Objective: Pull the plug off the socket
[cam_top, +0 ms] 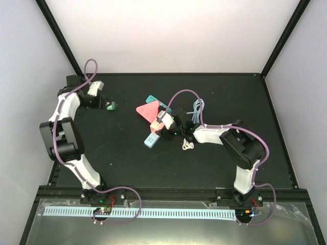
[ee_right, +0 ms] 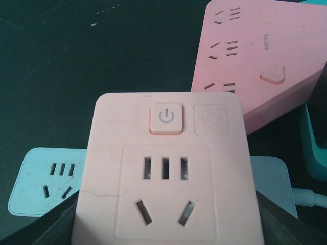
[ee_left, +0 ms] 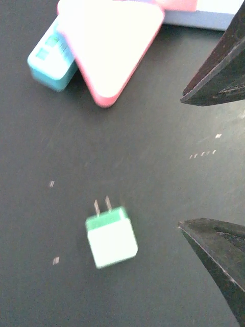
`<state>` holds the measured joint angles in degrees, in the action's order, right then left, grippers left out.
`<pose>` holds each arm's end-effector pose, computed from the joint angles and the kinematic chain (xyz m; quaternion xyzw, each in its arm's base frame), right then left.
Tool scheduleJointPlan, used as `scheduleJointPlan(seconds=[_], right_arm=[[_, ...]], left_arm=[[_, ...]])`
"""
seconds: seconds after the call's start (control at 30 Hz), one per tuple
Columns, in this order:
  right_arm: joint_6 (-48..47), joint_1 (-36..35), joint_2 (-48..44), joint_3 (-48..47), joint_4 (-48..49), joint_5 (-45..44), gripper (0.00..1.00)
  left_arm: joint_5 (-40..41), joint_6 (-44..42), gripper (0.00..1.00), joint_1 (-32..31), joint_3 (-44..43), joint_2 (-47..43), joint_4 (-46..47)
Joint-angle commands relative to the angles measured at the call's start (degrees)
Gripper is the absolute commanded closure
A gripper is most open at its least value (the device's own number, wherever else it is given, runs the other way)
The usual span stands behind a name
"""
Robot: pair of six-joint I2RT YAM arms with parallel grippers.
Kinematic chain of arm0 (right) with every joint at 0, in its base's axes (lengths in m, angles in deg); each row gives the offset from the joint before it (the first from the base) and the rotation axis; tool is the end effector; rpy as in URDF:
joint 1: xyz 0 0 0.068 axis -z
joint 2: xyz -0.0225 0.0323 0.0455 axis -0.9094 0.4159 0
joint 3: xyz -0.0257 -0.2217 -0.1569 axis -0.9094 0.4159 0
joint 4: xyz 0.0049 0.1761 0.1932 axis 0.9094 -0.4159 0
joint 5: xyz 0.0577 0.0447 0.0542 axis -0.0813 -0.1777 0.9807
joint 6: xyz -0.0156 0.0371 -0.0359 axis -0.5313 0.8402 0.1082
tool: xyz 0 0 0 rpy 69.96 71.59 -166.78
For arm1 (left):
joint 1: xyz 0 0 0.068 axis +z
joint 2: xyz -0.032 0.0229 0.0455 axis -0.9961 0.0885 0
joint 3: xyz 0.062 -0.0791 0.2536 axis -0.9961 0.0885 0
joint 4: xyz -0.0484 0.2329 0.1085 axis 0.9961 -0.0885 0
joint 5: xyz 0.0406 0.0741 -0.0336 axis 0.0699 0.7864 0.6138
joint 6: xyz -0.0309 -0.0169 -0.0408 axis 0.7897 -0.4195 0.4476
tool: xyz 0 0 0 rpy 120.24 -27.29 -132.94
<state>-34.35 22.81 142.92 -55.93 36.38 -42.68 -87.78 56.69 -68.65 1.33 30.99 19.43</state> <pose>0.2741 0.2636 0.1460 -0.4267 0.7911 0.2307 0.3726 0.3721 0.0889 0.2442 0.0702 0.9371 -0.1997 0.2776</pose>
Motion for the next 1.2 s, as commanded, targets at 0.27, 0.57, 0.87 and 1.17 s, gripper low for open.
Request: scheduleJointPlan(seconds=[0.27, 0.57, 0.87, 1.17], right_arm=[[-2.18, 0.97, 4.46, 1.04, -9.72, -3.68, 0.98], [-2.6, 0.95, 5.01, 0.61, -10.42, -1.9, 0.98], [-5.39, 1.05, 5.58, 0.24, -12.67, 2.69, 0.98], [-6.2, 1.04, 4.29, -0.82, -19.45, 6.83, 0.99]], left_arm=[[-2.89, -13.85, 0.4, -11.17, 16.97, -20.81, 3.34], [-9.27, -41.31, 0.43, -22.87, 36.22, -38.22, 6.14], [-7.98, -64.68, 0.44, -29.8, 41.6, -39.05, 5.31], [-0.69, -66.5, 0.46, -36.87, 44.8, -36.96, 9.17]])
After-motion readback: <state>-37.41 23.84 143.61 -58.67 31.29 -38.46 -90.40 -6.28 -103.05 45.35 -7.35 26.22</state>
